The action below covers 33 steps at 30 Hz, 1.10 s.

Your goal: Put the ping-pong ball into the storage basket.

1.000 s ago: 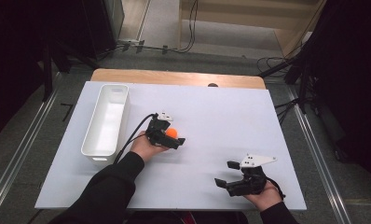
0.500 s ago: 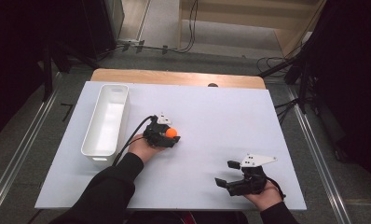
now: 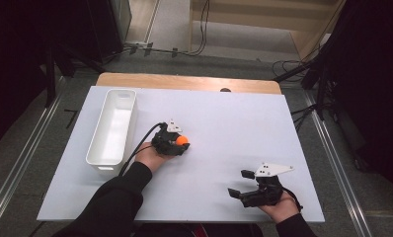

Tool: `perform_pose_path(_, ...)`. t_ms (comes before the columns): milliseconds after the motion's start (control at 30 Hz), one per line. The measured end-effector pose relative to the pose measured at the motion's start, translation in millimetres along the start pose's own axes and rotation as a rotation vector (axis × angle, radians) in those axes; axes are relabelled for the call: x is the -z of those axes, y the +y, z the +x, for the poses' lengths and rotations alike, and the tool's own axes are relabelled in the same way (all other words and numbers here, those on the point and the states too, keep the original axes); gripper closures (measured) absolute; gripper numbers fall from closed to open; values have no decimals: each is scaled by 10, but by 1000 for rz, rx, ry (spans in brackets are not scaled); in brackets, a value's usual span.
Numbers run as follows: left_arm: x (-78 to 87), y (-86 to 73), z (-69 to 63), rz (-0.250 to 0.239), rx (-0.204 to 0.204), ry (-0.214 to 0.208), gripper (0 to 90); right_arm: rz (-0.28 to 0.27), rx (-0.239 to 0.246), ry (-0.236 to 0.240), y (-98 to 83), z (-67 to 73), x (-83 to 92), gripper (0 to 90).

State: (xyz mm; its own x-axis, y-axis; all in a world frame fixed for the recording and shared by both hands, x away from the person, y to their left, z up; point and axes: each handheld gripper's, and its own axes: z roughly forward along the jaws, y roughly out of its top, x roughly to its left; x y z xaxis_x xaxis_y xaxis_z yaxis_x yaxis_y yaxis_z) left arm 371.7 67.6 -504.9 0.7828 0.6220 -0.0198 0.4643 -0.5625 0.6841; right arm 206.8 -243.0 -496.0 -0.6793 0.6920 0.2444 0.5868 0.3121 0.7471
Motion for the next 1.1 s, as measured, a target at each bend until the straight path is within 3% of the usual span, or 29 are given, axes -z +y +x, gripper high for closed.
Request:
perform_pose_path(700, 26, 35, -12, 0, 23, -3, 504, 9, 2, 1, 3, 10, -12, 126)
perform_pose_path(1100, 133, 95, 3, -13, 70, -44, 504, 11, -1, 2, 4, 15, -14, 126)
